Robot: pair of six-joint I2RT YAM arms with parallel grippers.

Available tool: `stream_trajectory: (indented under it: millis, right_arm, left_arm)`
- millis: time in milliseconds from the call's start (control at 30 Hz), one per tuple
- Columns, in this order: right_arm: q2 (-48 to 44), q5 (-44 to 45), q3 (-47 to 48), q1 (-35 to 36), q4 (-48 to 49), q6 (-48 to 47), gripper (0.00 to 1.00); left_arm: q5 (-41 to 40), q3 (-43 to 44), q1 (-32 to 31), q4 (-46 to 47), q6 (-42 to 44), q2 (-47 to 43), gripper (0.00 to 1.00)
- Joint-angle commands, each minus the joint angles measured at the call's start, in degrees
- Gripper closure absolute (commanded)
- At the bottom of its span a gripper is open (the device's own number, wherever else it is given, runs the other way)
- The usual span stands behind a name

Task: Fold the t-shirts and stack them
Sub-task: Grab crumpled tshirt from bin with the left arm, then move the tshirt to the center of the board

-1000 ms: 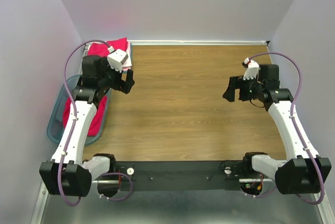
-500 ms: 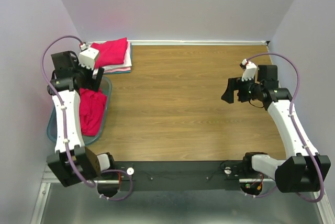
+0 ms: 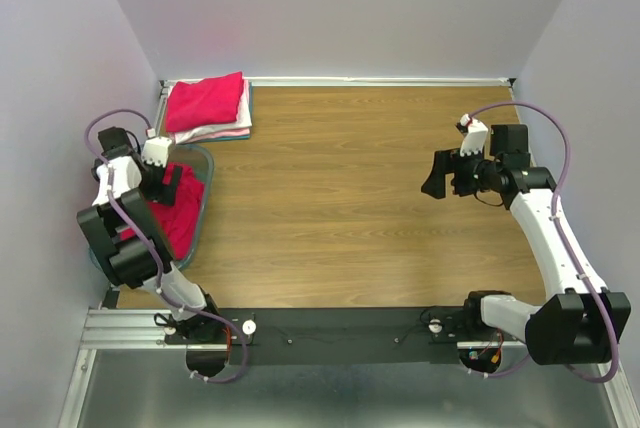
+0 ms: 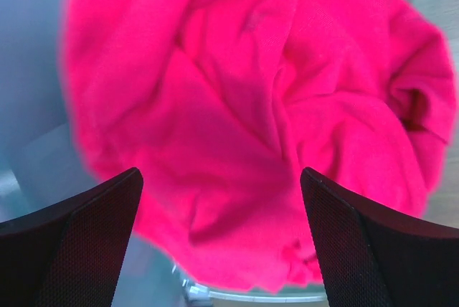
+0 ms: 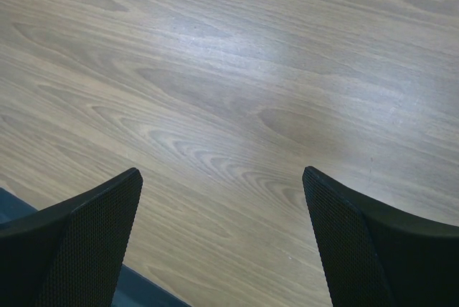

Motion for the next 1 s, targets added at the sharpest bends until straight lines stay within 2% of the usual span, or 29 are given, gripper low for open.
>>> stream_trajectory:
  millis: [0,200,267,300,367,400,533,567,633,700,733,833,867,933,967]
  right_arm:
    - [1.1,-1.4,0.4,-0.3,-1.1,-0.7,0.00]
    - [1.0,-0.9,0.0,-0.4,-1.2,-1.0,0.00]
    - [1.0,-0.9,0.0,-0.4,-1.2,-1.0,0.00]
    - [1.0,-0.9,0.1,-0.4,-1.1,-1.1,0.00]
    - [1.0,-1.1,0.2,-0.4,-1.2,-1.0,0.00]
    - [0.8,-1.3,0.1,-0.4,-1.2,-1.0,0.00]
    - [0.0,-2.1,-0.1,-0.3,-1.2,-0.9,0.00]
    - [-0.1,-2.1,-0.1,-0.4,-1.2,-0.9,0.00]
    - [-0.5,-2.7,-0.1,-0.3,-1.2,-0.8,0.00]
    - [-0.8,-3.7,-0.1,-1.6,-1.2,-1.0,0.00]
    - [-0.9,-3.8,0.0,-1.7,-1.2,-0.9,0.00]
    - [-1.3,-3.9,0.1,-2.2,-1.2,-1.0,0.00]
    - [-1.5,-4.0,0.2,-2.4,-1.2,-0.9,0.00]
    - [-1.6,-4.2,0.2,-3.1,-1.1,-0.9,0.00]
    - [-2.1,-4.6,0.2,-3.5,-1.0,-0.7,0.00]
  left_arm:
    - [-1.4,-2.6,0.4,4.5,0.9,4.4,0.02]
    - [-2.2,-7.4,0.6,8.9,0.6,9.0,0.02]
    - [-1.6,-7.8,0.6,8.6,0.8,9.6,0.20]
    - [-1.1,-7.6,1.0,8.1,1.0,9.9,0.50]
    - [-0.8,-6.5,1.3,6.3,1.0,9.3,0.86]
    - [-0.8,-6.0,1.5,5.8,1.0,8.0,1.00]
    - [2.6,-0.2,2.4,1.1,3.2,1.1,1.00]
    - [4.3,1.8,2.4,-2.7,3.8,-0.6,1.00]
    - [12.0,6.6,2.1,-7.5,4.9,-5.3,1.00]
    - [18.2,15.1,0.5,-14.1,5.6,-8.8,1.00]
    - [19.8,21.0,-2.4,-17.9,5.7,-9.5,1.00]
    - [24.1,30.8,-8.9,-22.3,2.6,-11.8,1.00]
    - [24.8,32.7,-14.1,-22.5,1.3,-12.3,1.00]
    - [26.2,37.6,-20.2,-22.3,-4.0,-13.0,1.00]
    - [26.4,39.0,-25.8,-20.8,-6.0,-13.1,1.00]
